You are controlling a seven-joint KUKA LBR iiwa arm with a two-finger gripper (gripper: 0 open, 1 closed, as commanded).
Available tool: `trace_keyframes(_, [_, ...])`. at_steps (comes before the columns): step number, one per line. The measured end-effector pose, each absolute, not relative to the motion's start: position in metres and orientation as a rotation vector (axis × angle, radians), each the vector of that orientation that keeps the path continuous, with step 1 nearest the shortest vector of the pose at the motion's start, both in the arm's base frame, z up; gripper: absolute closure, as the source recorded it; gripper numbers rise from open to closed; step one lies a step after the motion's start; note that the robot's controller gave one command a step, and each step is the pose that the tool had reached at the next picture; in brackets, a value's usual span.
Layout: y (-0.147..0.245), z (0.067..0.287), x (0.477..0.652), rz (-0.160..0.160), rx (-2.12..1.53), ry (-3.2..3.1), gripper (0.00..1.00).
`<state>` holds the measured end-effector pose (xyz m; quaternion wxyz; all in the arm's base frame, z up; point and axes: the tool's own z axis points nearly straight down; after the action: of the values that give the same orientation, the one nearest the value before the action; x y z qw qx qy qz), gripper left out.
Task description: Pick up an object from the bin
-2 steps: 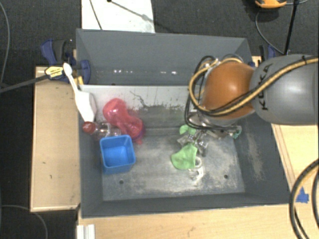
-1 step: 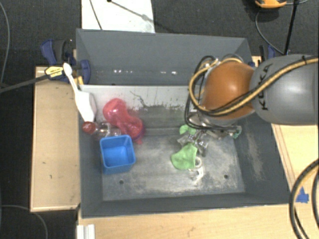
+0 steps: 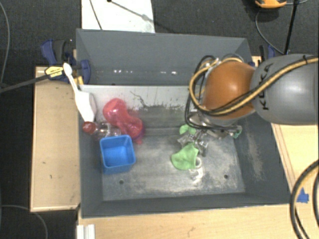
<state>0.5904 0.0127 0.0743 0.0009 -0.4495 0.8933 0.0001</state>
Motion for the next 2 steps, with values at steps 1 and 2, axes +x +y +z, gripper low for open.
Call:
trace_keyframes(1, [0.0128,0.0807,0.5905,0.0,-1.409,2.804,1.0])
trace_keyframes(2, [0.013,0.09,0.5892,0.004,-1.41,2.81,1.0])
